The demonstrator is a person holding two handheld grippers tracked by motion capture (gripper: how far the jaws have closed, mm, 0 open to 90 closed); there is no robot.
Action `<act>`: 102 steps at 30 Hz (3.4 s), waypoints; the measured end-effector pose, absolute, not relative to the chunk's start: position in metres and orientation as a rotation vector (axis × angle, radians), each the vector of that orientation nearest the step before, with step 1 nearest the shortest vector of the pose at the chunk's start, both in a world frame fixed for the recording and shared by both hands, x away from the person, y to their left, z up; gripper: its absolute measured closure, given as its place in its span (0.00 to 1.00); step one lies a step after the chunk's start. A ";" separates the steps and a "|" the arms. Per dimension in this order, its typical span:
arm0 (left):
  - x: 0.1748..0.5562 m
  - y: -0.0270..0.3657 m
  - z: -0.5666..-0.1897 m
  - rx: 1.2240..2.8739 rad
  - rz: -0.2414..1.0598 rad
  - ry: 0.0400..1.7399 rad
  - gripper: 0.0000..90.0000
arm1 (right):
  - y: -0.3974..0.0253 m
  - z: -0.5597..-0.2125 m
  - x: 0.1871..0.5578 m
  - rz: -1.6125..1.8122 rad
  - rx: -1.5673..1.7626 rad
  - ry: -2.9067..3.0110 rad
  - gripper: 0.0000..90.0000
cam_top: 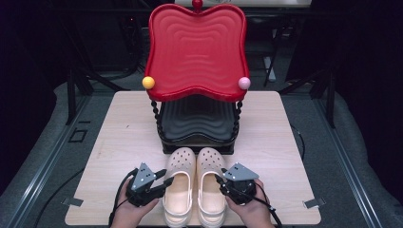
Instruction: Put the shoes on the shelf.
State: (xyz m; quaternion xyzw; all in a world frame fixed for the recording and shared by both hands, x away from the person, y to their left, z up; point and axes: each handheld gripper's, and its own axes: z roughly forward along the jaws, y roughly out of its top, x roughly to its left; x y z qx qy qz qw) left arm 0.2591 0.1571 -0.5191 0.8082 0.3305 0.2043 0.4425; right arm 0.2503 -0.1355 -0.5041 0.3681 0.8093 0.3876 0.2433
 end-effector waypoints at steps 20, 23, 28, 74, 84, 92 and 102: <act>0.267 0.137 -0.524 2.120 0.628 0.784 0.80 | -0.124 -0.515 0.259 0.925 0.910 2.259 0.86; 0.266 0.136 -0.524 2.118 0.634 0.785 0.82 | -0.123 -0.515 0.258 0.910 0.906 2.249 0.88; 0.263 0.134 -0.524 2.120 0.661 0.800 0.84 | -0.121 -0.514 0.256 0.893 0.917 2.239 0.90; 0.245 0.144 -0.513 2.027 0.641 0.909 0.89 | -0.125 -0.503 0.238 0.963 1.029 2.184 0.92; 0.233 0.150 -0.486 1.989 0.662 0.874 0.89 | -0.125 -0.480 0.221 1.017 0.982 2.155 0.92; 0.225 0.151 -0.467 1.969 0.688 0.839 0.89 | -0.128 -0.460 0.214 1.058 0.967 2.132 0.92; 0.224 0.151 -0.449 1.948 0.721 0.812 0.89 | -0.126 -0.443 0.212 1.086 0.936 2.107 0.91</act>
